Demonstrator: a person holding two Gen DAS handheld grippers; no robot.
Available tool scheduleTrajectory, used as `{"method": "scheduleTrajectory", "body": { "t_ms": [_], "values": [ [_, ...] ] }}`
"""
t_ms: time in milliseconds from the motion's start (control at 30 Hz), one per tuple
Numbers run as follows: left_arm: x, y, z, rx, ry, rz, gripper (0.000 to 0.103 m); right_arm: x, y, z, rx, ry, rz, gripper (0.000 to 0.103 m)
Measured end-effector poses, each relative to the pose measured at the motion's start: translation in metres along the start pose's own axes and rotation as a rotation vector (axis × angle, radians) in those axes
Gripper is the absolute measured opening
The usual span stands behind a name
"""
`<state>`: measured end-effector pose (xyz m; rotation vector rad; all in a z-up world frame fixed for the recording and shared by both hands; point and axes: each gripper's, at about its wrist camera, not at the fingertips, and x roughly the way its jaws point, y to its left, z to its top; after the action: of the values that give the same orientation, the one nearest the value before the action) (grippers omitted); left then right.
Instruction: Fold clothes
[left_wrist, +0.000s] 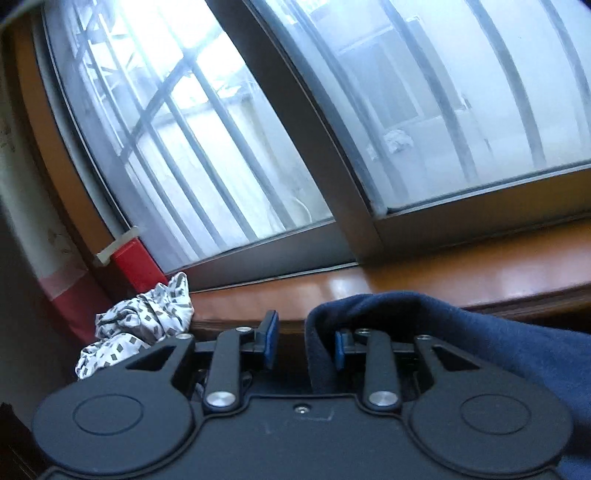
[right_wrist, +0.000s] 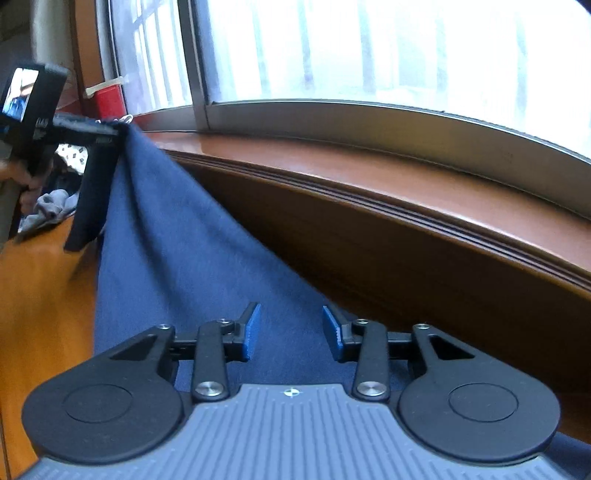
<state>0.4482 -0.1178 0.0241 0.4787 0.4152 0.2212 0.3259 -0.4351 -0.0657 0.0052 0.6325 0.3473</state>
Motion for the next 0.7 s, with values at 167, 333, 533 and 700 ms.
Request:
{"method": "scheduleTrajectory", "body": {
  "t_ms": [167,333,533,700],
  "values": [
    [0.02,-0.021,-0.011,0.073,0.05,0.024,0.029,0.016,0.001,-0.005,-0.019,0.03,-0.019,0.04],
    [0.019,-0.038,-0.03,0.247,0.084,0.005,0.056,0.029,-0.002,-0.011,-0.049,0.017,-0.086,0.039],
    [-0.037,-0.026,-0.037,0.291,0.047,-0.102,0.071,0.012,0.0,-0.007,0.037,0.0,-0.169,0.04],
    [-0.078,-0.065,-0.05,0.391,-0.043,-0.254,0.084,-0.044,-0.001,-0.018,0.29,-0.09,-0.288,0.072]
  ]
}}
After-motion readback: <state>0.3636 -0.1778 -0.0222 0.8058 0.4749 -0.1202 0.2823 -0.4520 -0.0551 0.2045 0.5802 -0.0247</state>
